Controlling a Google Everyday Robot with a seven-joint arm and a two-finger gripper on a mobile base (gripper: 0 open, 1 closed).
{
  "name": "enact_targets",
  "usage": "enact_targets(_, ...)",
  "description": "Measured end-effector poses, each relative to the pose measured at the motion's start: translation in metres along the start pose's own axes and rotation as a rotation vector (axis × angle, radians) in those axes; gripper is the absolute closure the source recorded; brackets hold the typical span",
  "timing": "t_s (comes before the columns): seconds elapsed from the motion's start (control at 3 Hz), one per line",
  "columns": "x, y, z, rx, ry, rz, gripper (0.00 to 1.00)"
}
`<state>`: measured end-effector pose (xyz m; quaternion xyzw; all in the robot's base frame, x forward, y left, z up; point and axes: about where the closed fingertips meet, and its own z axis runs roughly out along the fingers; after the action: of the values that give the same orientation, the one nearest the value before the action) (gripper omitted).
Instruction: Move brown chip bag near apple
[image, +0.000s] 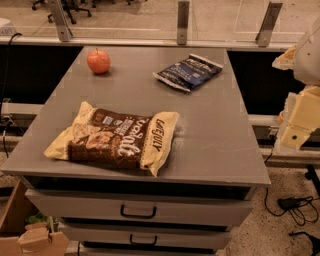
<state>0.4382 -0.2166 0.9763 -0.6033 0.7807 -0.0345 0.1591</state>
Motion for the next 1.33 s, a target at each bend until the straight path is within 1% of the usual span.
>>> enact_targets(0.33, -0.001, 0.0, 0.0, 0.002, -0.001, -0.001, 0.0)
enact_targets(0.67, -0.04, -0.007, 0.019, -0.034, -0.088, -0.073, 0.0)
enact_targets(1.0, -0.101, 0.006, 0.055, -0.143, -0.207, -0.177, 0.0)
enact_targets(1.33, -0.157, 0.034, 0.083, -0.242, -0.307, -0.291, 0.0)
